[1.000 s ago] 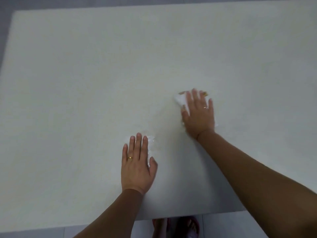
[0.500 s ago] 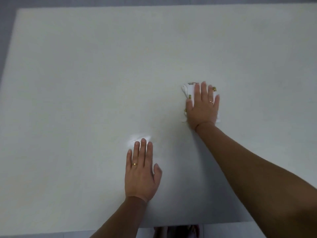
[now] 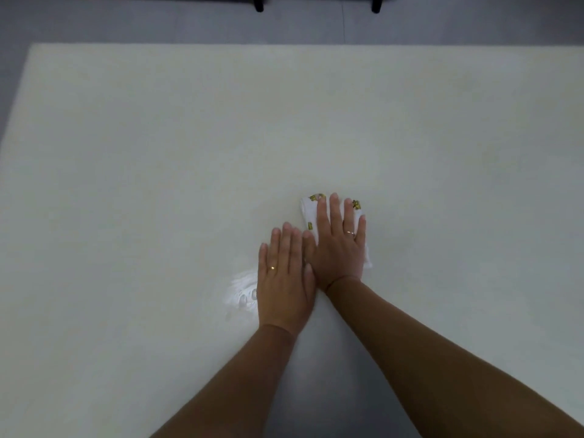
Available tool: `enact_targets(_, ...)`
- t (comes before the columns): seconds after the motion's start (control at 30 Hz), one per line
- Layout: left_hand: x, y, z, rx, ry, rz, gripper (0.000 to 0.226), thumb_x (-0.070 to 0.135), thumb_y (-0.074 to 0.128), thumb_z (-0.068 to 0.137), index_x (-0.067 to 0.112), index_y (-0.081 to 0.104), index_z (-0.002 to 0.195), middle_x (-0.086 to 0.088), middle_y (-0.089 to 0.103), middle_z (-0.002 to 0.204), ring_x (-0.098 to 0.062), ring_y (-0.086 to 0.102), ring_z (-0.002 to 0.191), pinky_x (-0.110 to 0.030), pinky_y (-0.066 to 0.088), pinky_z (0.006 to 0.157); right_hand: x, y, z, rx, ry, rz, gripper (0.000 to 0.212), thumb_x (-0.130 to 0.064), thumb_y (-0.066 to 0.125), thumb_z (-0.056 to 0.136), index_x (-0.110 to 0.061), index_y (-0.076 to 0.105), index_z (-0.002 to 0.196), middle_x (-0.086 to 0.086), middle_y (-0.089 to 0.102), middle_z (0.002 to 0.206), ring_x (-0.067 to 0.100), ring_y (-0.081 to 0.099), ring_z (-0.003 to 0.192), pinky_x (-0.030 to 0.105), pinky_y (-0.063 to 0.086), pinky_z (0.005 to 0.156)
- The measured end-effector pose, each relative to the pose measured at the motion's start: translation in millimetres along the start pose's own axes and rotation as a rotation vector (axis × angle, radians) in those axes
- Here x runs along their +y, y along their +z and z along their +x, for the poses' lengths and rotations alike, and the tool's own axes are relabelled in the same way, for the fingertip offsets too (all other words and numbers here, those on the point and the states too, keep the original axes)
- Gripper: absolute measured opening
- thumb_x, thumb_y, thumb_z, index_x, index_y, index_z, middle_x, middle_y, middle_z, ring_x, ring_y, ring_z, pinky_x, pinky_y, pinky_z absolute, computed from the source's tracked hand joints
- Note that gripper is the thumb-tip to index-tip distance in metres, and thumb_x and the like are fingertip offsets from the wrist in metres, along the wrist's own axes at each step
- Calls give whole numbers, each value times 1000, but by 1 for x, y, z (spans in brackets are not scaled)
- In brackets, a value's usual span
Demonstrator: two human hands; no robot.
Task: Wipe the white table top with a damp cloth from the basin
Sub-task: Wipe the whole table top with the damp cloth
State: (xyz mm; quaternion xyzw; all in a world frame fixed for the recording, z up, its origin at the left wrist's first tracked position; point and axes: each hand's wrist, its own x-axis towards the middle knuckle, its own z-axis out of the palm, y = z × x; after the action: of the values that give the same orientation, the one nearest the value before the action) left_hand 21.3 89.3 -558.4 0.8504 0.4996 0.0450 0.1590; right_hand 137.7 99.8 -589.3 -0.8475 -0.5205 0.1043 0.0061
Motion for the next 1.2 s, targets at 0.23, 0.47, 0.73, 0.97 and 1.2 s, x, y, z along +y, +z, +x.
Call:
enact_targets(0.23,-8,21,1,-38,-20,97,58,29,26,95,2,32,146,-15,29,154,-29,23,144,-42,13,115,2,-3,6,-9,-24,16,61,-42,16,97,-19,5,152,6,3,161,29,0,147,48,-4,117)
enact_targets(0.47,-9,22,2,-20,-24,17,61,29,34,91,1,35,145,-15,30,154,-29,25,144,-42,15,116,72,-26,67,-9,-254,-88,59,-42,19,97,-20,15,151,4,10,160,24,8,147,46,3,118)
enact_targets(0.73,-7,21,2,-58,-52,43,62,31,32,92,3,31,147,-13,26,156,-27,20,146,-42,14,116,-6,-13,58,2,-183,-36,62,-41,26,96,-16,14,151,8,11,160,31,7,147,49,-2,116)
enact_targets(0.97,-7,21,1,-39,-40,-8,64,29,37,89,1,33,146,-14,27,155,-28,22,145,-43,15,116,58,-28,115,27,-50,-15,58,-38,28,99,-23,11,152,1,5,161,21,3,148,45,-2,118)
enact_targets(1.2,-8,22,2,-65,-51,10,64,30,36,90,4,30,148,-12,24,157,-25,17,147,-42,13,117,-20,-16,98,9,-135,-29,63,-42,26,98,-16,8,152,8,4,160,30,1,147,49,-6,116)
